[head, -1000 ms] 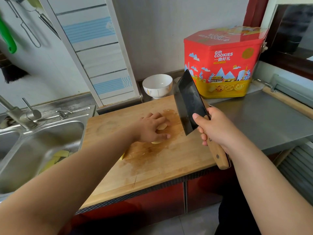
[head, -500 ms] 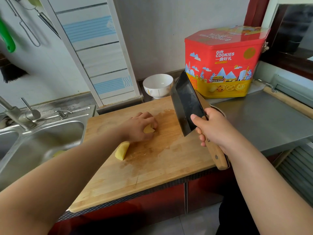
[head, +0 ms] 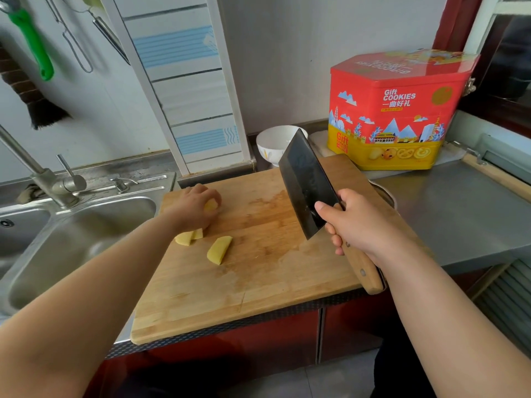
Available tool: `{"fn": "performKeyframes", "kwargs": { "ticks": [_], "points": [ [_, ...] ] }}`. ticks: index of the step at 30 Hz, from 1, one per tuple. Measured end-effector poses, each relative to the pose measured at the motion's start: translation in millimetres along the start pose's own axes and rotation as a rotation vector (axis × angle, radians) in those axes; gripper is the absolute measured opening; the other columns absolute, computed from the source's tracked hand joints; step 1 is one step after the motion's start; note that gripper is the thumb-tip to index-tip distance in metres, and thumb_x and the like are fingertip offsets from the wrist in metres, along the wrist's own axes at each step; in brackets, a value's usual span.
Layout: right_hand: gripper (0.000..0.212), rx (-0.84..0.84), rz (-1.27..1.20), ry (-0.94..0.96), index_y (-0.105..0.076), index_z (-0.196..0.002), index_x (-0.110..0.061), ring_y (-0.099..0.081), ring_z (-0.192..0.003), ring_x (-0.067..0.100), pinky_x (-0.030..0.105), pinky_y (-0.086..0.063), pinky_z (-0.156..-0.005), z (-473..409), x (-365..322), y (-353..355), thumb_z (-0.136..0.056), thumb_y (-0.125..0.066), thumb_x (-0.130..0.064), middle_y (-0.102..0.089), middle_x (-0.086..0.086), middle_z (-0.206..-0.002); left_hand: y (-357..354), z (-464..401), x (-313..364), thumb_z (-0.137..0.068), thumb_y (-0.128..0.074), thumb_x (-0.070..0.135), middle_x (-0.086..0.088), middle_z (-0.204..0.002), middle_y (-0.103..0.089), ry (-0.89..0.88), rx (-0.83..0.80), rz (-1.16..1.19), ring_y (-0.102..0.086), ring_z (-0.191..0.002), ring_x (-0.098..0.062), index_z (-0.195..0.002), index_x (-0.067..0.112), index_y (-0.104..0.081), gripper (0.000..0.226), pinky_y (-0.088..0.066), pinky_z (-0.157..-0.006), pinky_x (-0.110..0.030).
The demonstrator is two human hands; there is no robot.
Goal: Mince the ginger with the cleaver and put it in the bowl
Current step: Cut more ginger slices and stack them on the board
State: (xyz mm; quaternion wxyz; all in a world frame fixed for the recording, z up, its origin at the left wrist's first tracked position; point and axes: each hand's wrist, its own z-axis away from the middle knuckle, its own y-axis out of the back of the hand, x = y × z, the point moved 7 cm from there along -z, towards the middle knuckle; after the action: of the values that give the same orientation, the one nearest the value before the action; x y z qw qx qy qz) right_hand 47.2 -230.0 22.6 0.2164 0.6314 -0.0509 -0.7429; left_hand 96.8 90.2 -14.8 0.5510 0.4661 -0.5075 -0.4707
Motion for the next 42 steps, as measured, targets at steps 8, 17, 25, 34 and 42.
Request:
{"fn": "performKeyframes", "kwargs": {
  "ticks": [8, 17, 25, 34, 42],
  "points": [
    [0.042, -0.144, 0.078, 0.000, -0.043, -0.138, -0.014, -0.053, -0.046, 0.010, 0.024, -0.047, -0.045, -4, -3, -28, -0.098, -0.053, -0.020, -0.056, 0.005, -0.074, 13, 64, 36, -0.076, -0.074, 0.050, 0.017, -0.141, -0.041, -0.164, -0.243, 0.104, -0.033, -0.130, -0.011, -0.139, 0.042, -0.036, 0.074, -0.030, -0.111, -0.041],
    [0.027, -0.254, 0.132, -0.006, -0.050, -0.124, -0.016, -0.056, -0.047, 0.012, 0.027, -0.050, -0.048, 7, -2, -45, -0.097, -0.051, -0.020, -0.056, 0.007, -0.076, -2, 82, 43, -0.077, -0.078, 0.027, 0.010, -0.133, -0.047, -0.185, -0.304, -0.034, -0.048, -0.104, -0.004, -0.147, 0.034, -0.029, 0.086, -0.044, -0.094, -0.022],
    [0.020, -0.253, 0.195, 0.010, -0.051, -0.117, -0.017, -0.055, -0.047, 0.012, 0.027, -0.049, -0.049, 10, -5, -42, -0.097, -0.049, -0.018, -0.055, 0.007, -0.076, -10, 88, 52, -0.081, -0.075, 0.029, 0.014, -0.109, -0.053, -0.064, -0.197, 0.206, -0.055, -0.089, -0.002, -0.144, 0.031, -0.036, 0.073, -0.043, -0.077, -0.016],
    [0.027, -0.252, 0.354, -0.007, -0.047, -0.122, -0.005, -0.056, -0.050, 0.015, 0.030, -0.051, -0.052, 9, -8, -31, -0.097, -0.046, -0.016, -0.058, 0.011, -0.077, -36, 82, 109, -0.081, -0.071, 0.043, 0.011, -0.105, -0.058, 0.137, 0.064, 0.399, -0.057, -0.098, -0.013, -0.145, 0.031, -0.031, 0.077, -0.052, -0.088, -0.035],
    [0.016, -0.289, 0.637, 0.037, -0.050, -0.102, -0.006, -0.062, -0.061, 0.025, 0.032, -0.051, -0.056, 7, -21, -23, -0.098, -0.043, -0.019, -0.065, 0.018, -0.083, -44, 84, 131, -0.080, -0.065, 0.056, 0.010, -0.114, -0.063, 0.197, 0.220, 0.422, -0.053, -0.117, -0.021, -0.138, 0.032, -0.037, 0.070, -0.039, -0.098, -0.045]
  ]
}}
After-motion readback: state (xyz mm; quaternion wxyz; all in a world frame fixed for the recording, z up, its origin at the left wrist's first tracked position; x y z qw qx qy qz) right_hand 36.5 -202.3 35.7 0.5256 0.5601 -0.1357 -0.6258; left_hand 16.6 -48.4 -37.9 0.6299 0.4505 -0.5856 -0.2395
